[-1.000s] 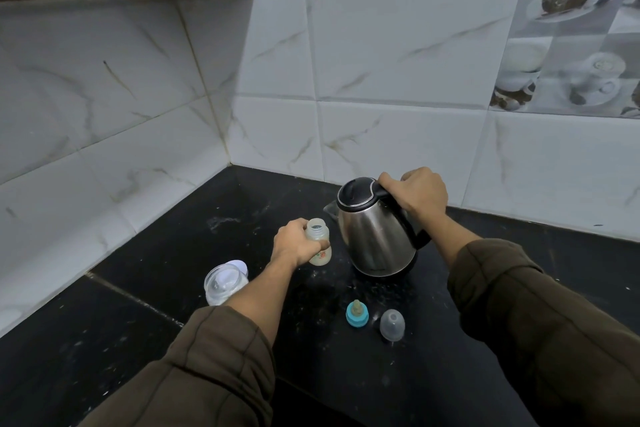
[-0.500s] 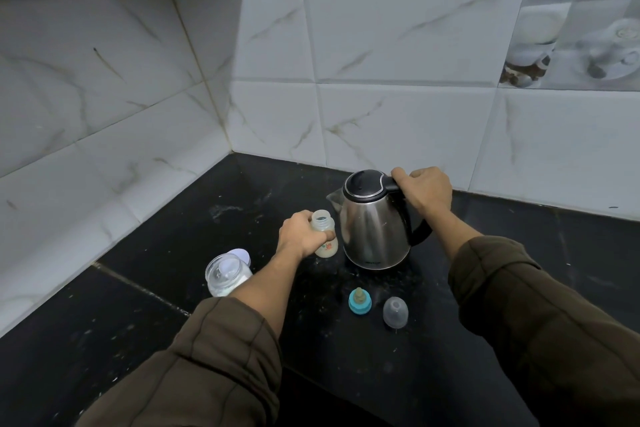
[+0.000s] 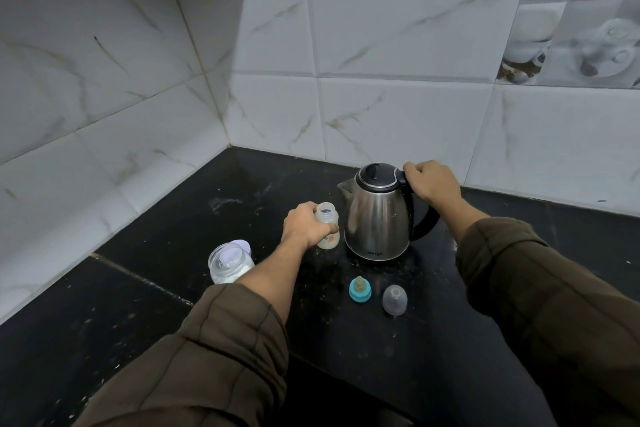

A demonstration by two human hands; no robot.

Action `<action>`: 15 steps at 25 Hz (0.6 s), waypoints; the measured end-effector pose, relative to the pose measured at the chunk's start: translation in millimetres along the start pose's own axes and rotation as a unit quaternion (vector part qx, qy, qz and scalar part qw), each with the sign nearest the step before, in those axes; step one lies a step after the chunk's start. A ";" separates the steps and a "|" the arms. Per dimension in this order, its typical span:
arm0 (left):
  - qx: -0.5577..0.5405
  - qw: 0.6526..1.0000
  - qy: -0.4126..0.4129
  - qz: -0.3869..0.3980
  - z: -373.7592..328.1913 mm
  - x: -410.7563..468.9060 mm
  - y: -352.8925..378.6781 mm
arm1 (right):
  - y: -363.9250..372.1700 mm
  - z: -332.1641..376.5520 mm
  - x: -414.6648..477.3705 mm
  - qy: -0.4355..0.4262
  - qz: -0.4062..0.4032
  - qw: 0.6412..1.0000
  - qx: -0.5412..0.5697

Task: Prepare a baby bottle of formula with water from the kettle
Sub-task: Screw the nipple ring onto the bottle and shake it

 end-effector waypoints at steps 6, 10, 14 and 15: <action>0.006 1.000 0.013 -0.011 2.4 -7.6 -11.0 | 4.3 53.0 -12.1 -0.091 -0.141 0.978 -0.120; 0.006 0.999 0.014 -0.028 9.9 -11.8 -21.3 | 20.9 108.8 -39.0 -0.293 -0.151 0.937 -0.111; 0.009 0.999 0.005 -0.051 22.8 -17.6 -25.1 | 61.6 131.3 -71.6 -0.384 0.044 0.903 -0.190; 0.010 0.998 0.002 -0.055 28.4 -18.9 -24.9 | 76.1 129.4 -76.9 -0.382 0.097 0.890 -0.231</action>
Point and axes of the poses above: each hand's wrist, its own x-axis towards the middle knuckle, its own y-axis out of the palm, z = x × y, the point moved 4 cm from there along x, towards the middle knuckle, and after that the axes turned 8 degrees about z, right-handed, at the moved point
